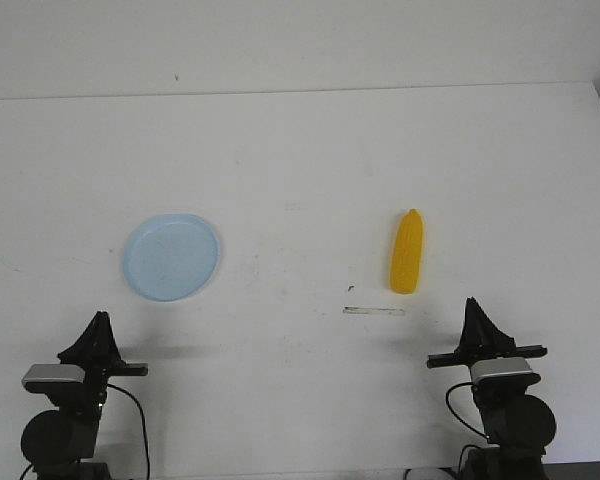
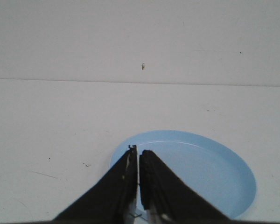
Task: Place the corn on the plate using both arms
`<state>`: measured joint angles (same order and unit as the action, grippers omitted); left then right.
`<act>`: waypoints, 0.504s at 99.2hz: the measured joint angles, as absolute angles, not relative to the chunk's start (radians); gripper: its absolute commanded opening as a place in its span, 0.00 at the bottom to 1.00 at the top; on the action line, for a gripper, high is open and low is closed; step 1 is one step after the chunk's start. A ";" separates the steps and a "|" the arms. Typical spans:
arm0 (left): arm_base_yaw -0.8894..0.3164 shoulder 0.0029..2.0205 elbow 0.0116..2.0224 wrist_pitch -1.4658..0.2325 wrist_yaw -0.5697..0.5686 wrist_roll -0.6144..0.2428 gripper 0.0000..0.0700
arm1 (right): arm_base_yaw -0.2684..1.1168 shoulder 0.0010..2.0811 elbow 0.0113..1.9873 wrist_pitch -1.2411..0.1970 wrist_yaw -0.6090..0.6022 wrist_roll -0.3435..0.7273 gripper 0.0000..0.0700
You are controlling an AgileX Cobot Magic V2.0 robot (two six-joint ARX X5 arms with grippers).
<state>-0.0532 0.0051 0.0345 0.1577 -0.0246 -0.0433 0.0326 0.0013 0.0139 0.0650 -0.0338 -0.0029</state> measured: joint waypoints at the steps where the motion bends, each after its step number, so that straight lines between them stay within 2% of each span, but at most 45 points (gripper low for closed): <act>1: -0.053 0.005 0.035 0.158 -0.025 -0.043 0.00 | 0.033 0.001 0.014 0.065 -0.034 -0.003 0.02; 37: -0.053 0.005 0.035 0.158 -0.025 -0.045 0.00 | 0.033 0.001 0.014 0.065 -0.034 -0.003 0.02; 50: -0.053 0.005 0.035 0.168 -0.025 -0.078 0.00 | 0.033 0.001 0.014 0.065 -0.034 -0.003 0.02</act>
<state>-0.0532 0.0051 0.0349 0.1677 -0.0246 -0.0776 0.0326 0.0013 0.0139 0.0650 -0.0341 -0.0029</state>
